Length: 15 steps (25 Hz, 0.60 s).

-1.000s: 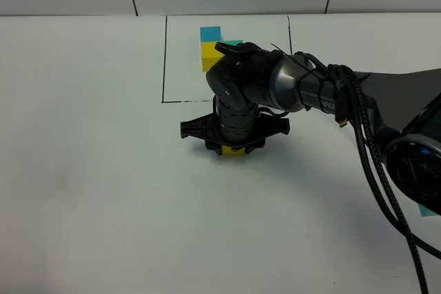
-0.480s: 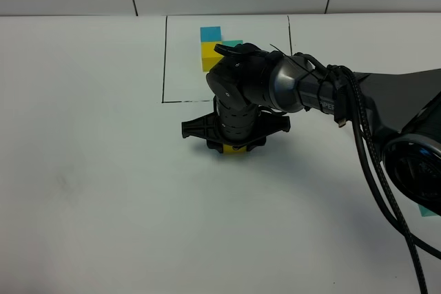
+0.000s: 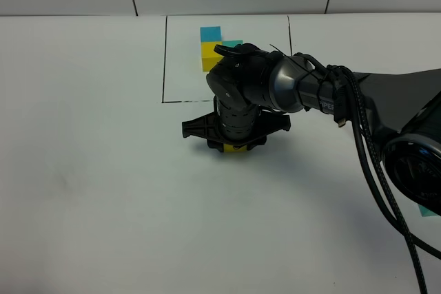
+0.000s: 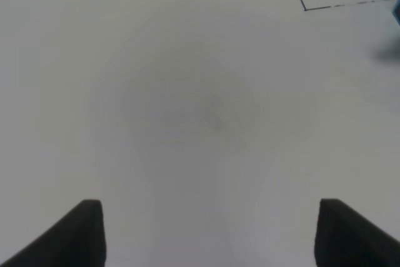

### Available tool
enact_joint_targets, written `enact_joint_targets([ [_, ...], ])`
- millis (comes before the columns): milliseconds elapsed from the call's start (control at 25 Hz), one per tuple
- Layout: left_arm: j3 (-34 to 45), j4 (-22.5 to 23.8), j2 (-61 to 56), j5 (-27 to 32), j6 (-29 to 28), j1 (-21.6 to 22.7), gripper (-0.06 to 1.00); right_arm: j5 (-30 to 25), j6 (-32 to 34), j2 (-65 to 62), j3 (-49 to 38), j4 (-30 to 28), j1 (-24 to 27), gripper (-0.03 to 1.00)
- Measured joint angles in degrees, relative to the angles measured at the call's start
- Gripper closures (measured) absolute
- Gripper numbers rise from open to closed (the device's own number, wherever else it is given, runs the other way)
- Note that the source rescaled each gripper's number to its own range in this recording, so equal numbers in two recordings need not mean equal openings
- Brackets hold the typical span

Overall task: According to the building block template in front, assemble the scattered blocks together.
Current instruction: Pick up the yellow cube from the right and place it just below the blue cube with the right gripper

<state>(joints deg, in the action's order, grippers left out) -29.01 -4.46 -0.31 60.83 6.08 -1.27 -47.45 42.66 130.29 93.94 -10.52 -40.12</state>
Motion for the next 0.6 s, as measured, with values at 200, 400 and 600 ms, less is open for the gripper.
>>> enact_joint_targets([
  [200,0.0,0.0,0.0,0.0,0.0,0.0,0.36,0.0,0.0,0.0,0.0,0.0,0.0,0.96],
  [400,0.0,0.0,0.0,0.0,0.0,0.0,0.36,0.0,0.1,0.0,0.0,-0.1,0.0,0.96],
  [600,0.0,0.0,0.0,0.0,0.0,0.0,0.36,0.4,0.1,0.0,0.0,-0.3,0.0,0.96],
])
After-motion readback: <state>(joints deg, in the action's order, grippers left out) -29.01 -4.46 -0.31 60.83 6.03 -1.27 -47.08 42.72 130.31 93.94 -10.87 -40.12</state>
